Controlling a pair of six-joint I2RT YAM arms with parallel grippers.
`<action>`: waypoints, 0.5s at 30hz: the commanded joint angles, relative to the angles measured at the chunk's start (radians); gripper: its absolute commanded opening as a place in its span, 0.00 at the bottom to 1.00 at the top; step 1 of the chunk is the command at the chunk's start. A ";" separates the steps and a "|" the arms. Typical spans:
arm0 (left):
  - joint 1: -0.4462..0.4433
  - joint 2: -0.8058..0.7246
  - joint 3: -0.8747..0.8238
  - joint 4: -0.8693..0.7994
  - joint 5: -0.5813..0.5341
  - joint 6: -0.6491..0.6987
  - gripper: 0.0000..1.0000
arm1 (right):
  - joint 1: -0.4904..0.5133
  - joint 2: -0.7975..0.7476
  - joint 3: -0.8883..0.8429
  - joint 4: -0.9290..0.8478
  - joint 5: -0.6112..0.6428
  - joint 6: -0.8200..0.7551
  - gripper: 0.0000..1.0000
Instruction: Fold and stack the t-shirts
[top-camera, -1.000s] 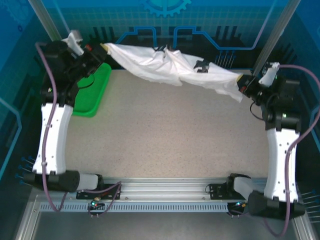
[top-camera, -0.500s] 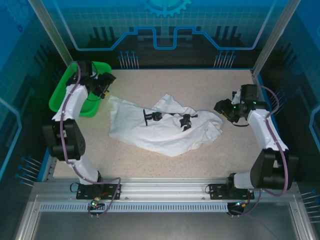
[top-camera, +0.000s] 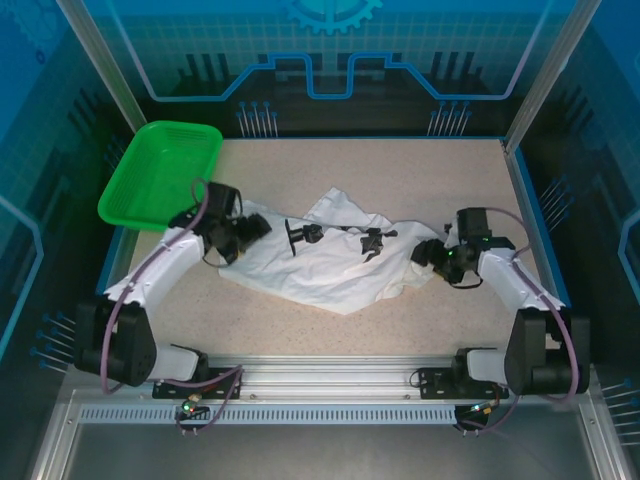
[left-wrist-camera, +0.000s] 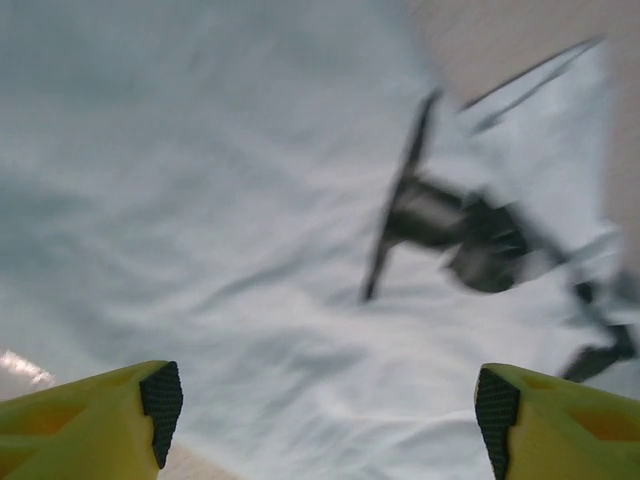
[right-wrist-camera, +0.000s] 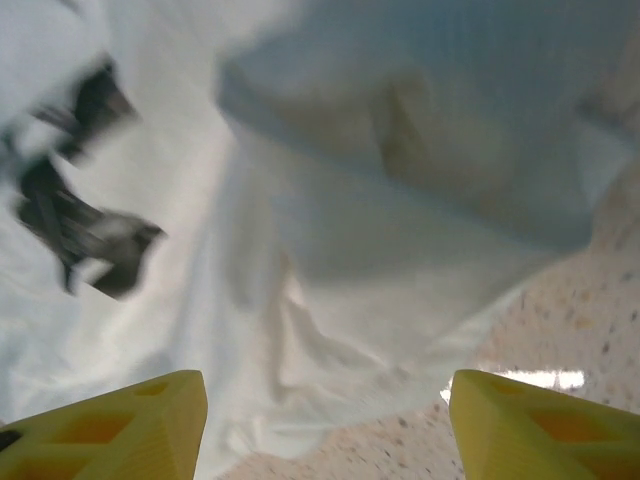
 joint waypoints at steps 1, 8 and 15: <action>-0.032 0.052 -0.053 0.084 -0.006 -0.072 0.80 | 0.074 0.068 0.064 0.041 0.006 -0.010 0.65; -0.136 0.171 -0.007 0.094 -0.106 -0.097 0.82 | 0.269 0.277 0.429 -0.040 0.250 -0.088 0.63; -0.198 0.089 -0.117 0.062 -0.260 -0.132 0.85 | 0.369 0.750 0.913 -0.119 0.240 -0.204 0.58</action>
